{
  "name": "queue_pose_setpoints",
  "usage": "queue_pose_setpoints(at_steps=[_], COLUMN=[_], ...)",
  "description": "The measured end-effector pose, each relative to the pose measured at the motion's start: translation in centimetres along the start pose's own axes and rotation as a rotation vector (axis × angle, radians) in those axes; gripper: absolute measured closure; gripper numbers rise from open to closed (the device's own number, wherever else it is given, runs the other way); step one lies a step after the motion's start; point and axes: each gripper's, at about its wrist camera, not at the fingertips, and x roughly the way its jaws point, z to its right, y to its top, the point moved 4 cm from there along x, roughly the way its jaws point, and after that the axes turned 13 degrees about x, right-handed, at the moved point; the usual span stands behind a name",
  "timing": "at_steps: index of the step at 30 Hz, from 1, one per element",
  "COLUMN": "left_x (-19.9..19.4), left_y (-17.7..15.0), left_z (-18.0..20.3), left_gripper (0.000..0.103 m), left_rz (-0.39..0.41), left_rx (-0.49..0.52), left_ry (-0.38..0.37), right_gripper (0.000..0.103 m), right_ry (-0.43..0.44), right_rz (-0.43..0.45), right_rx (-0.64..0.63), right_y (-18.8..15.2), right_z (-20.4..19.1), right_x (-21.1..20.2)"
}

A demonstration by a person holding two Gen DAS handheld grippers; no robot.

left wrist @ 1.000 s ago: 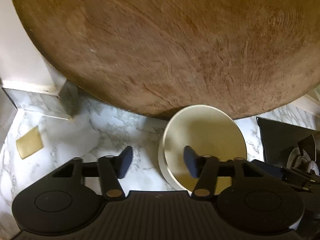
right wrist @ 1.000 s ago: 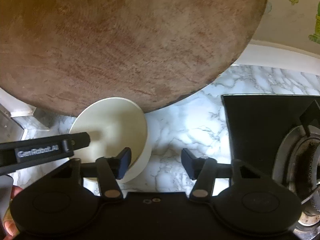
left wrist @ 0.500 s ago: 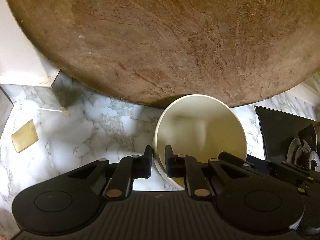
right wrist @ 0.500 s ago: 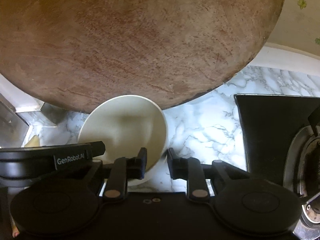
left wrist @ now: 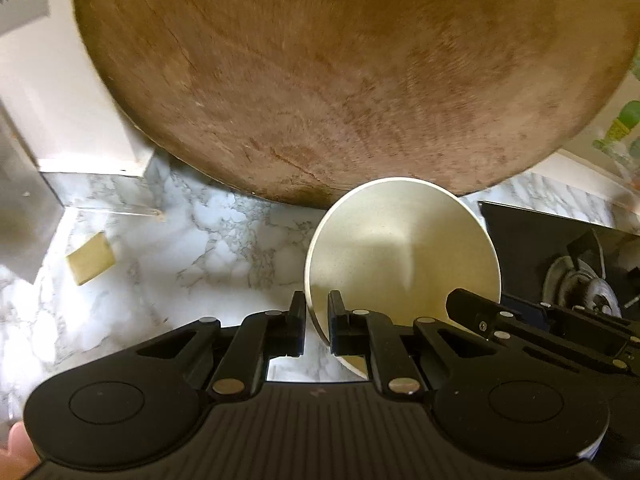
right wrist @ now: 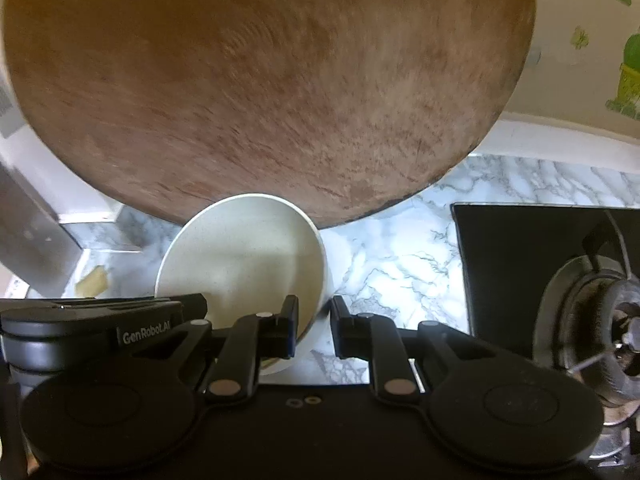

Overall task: Organize plates and bowls
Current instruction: 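Carry the cream bowl over and lower it into the pink-handled pot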

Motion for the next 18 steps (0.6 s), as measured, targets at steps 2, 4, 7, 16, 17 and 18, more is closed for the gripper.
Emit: queue_pose_setpoints(at_steps=[2,4,7,16,17,18], left_x=[-1.4,-2.8,-4.9,-10.4,-10.9,-11.5], left_y=[-0.3,-0.6,-1.2,-4.5,-4.9,-5.4], left_z=[0.3,0.6,0.9,2.4,2.5,2.6], left_gripper=[0.093,0.093,0.093,0.093,0.093,0.093], left_rz=[0.0,0.007,0.021,0.037,0.039,0.04], left_rx=[0.001,0.009,0.018,0.077,0.079,0.081], left_ry=[0.008,0.009,0.004,-0.016,-0.018,-0.021], right_gripper=[0.085,0.085,0.085,0.085,0.085,0.085], right_ry=[0.004,0.012,0.022,0.019,0.02,0.022], right_rz=[0.007,0.019,0.034,0.064,0.063,0.062], right_rx=[-0.006,-0.011,-0.018,-0.076,-0.078,-0.08], right_y=[-0.2,-0.5,-1.0,-3.5,-3.8,-4.2], right_z=[-0.3,-0.6,-0.9,-1.1,-1.0,-1.0], right_x=[-1.3,-2.7,-4.9,-10.9,-11.4,-11.9])
